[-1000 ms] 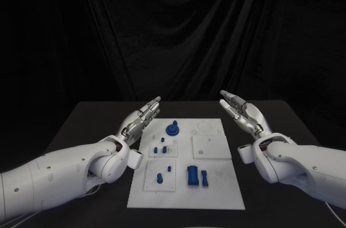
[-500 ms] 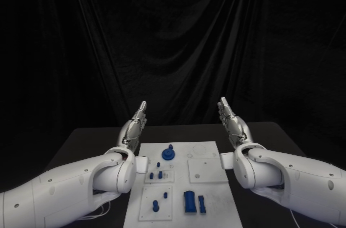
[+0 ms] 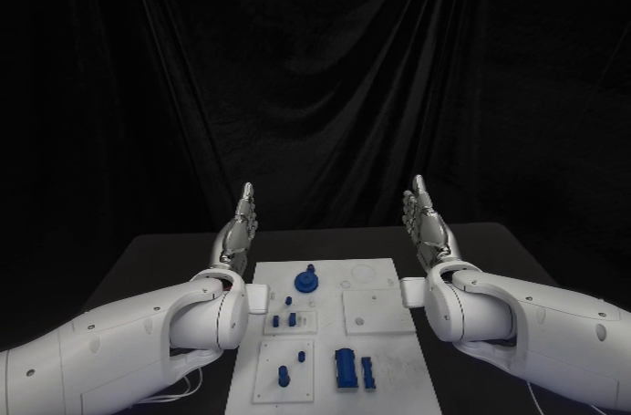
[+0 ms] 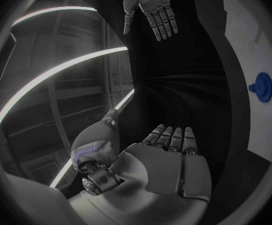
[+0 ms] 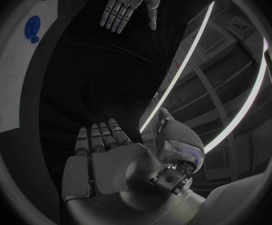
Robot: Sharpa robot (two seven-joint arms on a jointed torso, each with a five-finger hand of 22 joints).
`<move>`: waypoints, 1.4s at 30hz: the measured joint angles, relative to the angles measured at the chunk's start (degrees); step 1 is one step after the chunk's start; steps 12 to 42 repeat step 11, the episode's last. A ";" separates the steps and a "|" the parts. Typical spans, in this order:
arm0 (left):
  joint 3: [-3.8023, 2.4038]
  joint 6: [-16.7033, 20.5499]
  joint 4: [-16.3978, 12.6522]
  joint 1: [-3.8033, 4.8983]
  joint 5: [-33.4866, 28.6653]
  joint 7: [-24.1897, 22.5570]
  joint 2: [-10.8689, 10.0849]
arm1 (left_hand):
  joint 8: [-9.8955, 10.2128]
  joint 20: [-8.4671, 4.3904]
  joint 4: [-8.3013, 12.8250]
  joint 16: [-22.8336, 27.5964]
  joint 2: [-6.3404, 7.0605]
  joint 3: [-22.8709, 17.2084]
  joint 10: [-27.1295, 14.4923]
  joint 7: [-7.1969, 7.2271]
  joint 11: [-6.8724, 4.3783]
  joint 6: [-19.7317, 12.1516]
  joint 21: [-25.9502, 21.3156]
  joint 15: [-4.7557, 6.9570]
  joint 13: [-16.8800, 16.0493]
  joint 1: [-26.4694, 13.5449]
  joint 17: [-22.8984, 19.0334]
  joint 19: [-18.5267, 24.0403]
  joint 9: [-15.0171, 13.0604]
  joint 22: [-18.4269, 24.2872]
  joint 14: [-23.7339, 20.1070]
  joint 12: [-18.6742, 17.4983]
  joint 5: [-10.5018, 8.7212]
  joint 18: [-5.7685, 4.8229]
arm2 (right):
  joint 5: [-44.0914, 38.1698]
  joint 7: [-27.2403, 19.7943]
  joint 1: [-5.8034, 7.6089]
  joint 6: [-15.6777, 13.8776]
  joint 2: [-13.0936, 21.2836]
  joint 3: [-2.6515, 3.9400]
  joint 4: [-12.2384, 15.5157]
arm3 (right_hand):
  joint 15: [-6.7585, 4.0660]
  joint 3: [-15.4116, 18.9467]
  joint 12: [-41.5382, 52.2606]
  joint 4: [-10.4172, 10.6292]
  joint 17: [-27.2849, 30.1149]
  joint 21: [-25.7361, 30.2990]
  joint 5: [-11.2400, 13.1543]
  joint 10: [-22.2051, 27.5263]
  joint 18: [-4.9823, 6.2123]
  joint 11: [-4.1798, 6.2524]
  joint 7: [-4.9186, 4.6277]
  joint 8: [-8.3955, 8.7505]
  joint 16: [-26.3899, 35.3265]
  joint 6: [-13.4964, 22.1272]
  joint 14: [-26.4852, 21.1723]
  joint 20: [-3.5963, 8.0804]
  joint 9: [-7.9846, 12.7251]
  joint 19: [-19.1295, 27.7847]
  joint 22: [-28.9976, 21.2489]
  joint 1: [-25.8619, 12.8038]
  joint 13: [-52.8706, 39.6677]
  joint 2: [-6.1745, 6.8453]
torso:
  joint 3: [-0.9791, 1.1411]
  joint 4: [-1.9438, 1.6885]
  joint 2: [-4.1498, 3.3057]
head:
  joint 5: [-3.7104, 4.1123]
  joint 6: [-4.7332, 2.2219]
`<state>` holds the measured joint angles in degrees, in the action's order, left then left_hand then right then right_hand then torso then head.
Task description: Assemble the parts on the task board
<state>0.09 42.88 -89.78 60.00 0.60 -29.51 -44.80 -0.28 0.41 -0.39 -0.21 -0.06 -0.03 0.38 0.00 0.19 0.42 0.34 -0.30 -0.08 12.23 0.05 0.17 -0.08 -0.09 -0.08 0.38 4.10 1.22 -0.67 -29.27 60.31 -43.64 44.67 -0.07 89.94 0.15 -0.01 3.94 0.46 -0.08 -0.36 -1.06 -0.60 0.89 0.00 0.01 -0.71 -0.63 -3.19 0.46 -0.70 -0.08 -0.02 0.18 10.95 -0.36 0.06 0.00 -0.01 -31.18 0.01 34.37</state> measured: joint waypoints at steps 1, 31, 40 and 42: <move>0.00 0.13 0.00 0.00 -0.07 0.04 0.00 | 0.00 0.00 0.00 0.00 -0.02 0.00 0.00 0.00 0.00 0.00 0.00 0.00 0.00 -0.50 0.00 0.00 0.00 0.00 0.00 0.00 -0.55 0.01 | 0.13 -0.01 0.00 0.00 0.00 0.00 0.00 | -0.10 0.00 -0.55 0.00 0.00 0.00 0.07 0.00 0.01 0.00 0.01 0.00 0.00 0.47 -0.10 0.00 0.00 0.00 0.00 -0.50 0.04 -0.11 | 0.00 0.01 0.00 | 0.00 0.00; 0.00 0.63 -0.01 0.00 -0.39 0.20 0.00 | 0.00 0.00 0.00 0.00 0.00 0.00 0.00 0.00 0.00 0.00 0.00 0.00 -0.02 -8.65 0.01 0.00 -0.01 -0.01 0.00 0.00 -3.92 -0.89 | 0.66 -0.04 -0.01 -0.03 0.00 0.00 -0.01 | -0.10 0.00 -3.74 0.00 0.00 0.00 0.86 0.41 0.01 -0.01 -0.05 0.50 0.44 2.93 -0.09 0.40 -0.01 -0.01 -0.14 -10.45 0.31 -0.14 | 0.00 0.02 0.01 | 0.00 0.00; 0.00 0.63 -0.01 0.00 -0.39 0.20 0.00 | 0.00 0.00 0.00 0.00 0.00 0.00 0.00 0.00 0.00 0.00 0.00 0.00 -0.02 -8.65 0.01 0.00 -0.01 -0.01 0.00 0.00 -3.92 -0.89 | 0.66 -0.04 -0.01 -0.03 0.00 0.00 -0.01 | -0.10 0.00 -3.74 0.00 0.00 0.00 0.86 0.41 0.01 -0.01 -0.05 0.50 0.44 2.93 -0.09 0.40 -0.01 -0.01 -0.14 -10.45 0.31 -0.14 | 0.00 0.02 0.01 | 0.00 0.00; 0.00 0.63 -0.01 0.00 -0.39 0.20 0.00 | 0.00 0.00 0.00 0.00 0.00 0.00 0.00 0.00 0.00 0.00 0.00 0.00 -0.02 -8.65 0.01 0.00 -0.01 -0.01 0.00 0.00 -3.92 -0.89 | 0.66 -0.04 -0.01 -0.03 0.00 0.00 -0.01 | -0.10 0.00 -3.74 0.00 0.00 0.00 0.86 0.41 0.01 -0.01 -0.05 0.50 0.44 2.93 -0.09 0.40 -0.01 -0.01 -0.14 -10.45 0.31 -0.14 | 0.00 0.02 0.01 | 0.00 0.00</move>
